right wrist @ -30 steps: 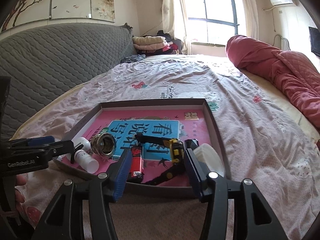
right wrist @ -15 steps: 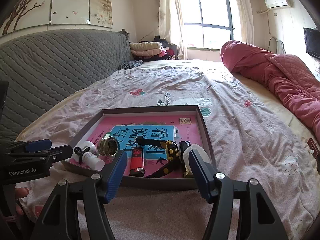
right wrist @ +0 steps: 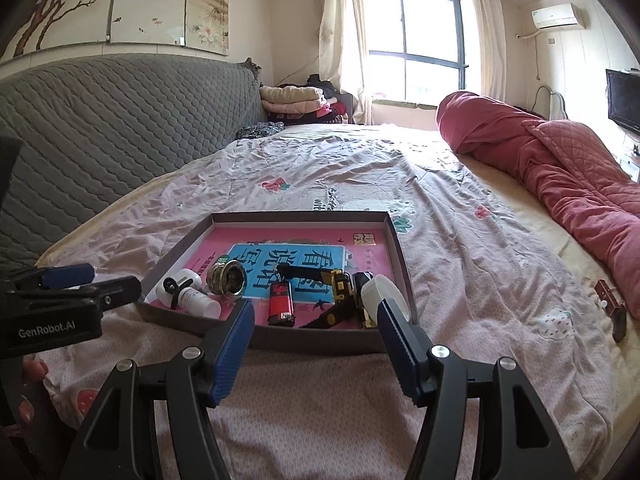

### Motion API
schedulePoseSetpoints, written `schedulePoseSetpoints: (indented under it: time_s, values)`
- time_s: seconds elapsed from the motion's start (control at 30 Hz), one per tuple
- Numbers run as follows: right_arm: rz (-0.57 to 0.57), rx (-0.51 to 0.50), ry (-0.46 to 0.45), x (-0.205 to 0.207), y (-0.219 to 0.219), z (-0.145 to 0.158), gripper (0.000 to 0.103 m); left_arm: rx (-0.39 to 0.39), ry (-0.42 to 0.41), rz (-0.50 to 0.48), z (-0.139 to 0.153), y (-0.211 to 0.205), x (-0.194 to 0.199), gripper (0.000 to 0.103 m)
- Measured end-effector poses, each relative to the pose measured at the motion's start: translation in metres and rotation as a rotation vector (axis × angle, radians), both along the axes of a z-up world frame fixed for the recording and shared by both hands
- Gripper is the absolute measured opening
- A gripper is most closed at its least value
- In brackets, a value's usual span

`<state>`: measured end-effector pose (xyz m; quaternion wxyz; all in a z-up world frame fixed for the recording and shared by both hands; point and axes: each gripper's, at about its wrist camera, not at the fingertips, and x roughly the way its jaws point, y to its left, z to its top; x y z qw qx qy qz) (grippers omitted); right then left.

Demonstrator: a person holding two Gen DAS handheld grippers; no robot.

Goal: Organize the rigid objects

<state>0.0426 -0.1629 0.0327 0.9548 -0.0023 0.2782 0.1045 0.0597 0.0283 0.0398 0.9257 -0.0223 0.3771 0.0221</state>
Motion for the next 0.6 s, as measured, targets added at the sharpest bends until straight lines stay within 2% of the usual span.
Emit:
schedulePoseSetpoints:
  time_s: [0.3, 0.43, 0.6]
  values:
    - [-0.006, -0.023, 0.033, -0.017, 0.006, -0.001, 0.063, -0.004, 0.041, -0.007, -0.009, -0.002, -0.02, 0.076]
    - [-0.008, -0.006, 0.066, -0.025, 0.006, -0.005, 0.063, 0.015, 0.058, 0.019, -0.014, -0.001, -0.027, 0.076]
    - [-0.011, 0.023, 0.109, -0.034, 0.005, -0.012, 0.063, -0.003, 0.063, 0.022, -0.018, 0.001, -0.033, 0.076]
